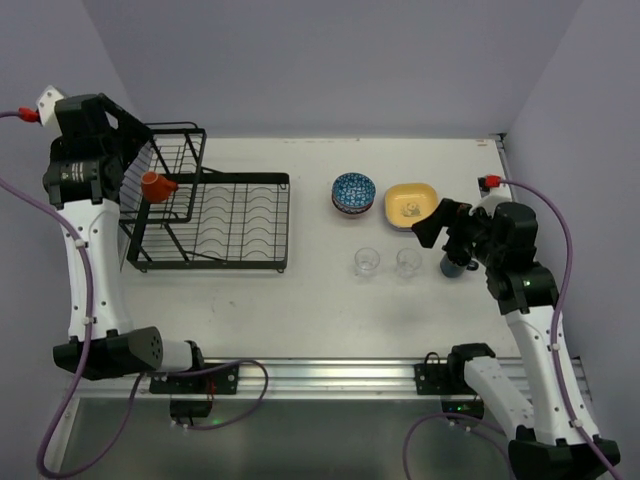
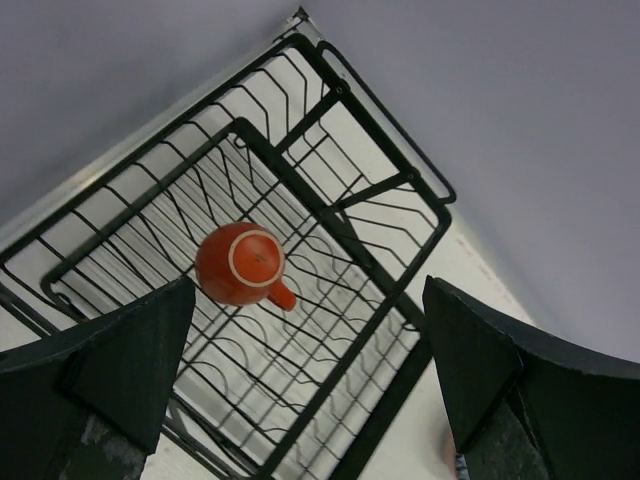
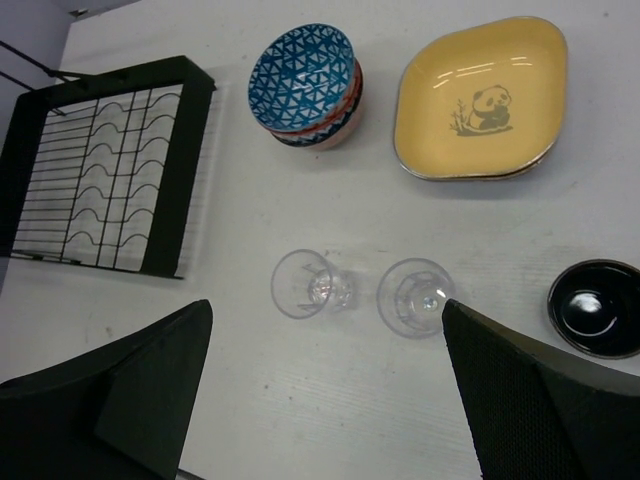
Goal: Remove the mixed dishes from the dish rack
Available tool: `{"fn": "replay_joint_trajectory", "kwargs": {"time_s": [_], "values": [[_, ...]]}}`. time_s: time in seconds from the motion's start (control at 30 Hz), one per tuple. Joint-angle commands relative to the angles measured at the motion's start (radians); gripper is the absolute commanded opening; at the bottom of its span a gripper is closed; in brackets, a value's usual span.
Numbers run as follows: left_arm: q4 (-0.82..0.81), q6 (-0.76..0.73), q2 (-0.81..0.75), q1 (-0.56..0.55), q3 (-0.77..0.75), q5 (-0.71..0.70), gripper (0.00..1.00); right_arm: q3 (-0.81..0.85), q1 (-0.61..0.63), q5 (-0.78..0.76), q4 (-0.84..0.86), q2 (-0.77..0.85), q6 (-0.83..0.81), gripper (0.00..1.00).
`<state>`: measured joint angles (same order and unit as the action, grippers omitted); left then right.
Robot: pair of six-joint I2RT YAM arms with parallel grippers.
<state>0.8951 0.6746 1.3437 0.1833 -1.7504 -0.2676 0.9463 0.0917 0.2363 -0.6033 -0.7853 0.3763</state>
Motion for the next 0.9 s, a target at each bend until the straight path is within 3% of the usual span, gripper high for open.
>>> {"fn": "replay_joint_trajectory", "kwargs": {"time_s": [0.0, 0.3, 0.47, 0.87], "values": [[0.119, 0.261, 0.05, 0.018, -0.125, -0.015, 1.0, 0.02, 0.002, 0.092, 0.079, 0.023, -0.008, 0.99], [0.257, 0.592, 0.184, 0.001, -0.201, 0.001, 1.0, -0.018, 0.002, 0.153, 0.112, 0.057, -0.002, 0.99], [0.416, 0.632, 0.348, -0.024, -0.382, -0.085, 1.0, -0.023, 0.002, 0.153, 0.105, 0.084, -0.007, 0.99], [0.381, 0.622, 0.382, -0.012, -0.225, -0.096, 0.98, -0.03, 0.003, 0.143, 0.108, 0.104, -0.007, 0.99]]}}
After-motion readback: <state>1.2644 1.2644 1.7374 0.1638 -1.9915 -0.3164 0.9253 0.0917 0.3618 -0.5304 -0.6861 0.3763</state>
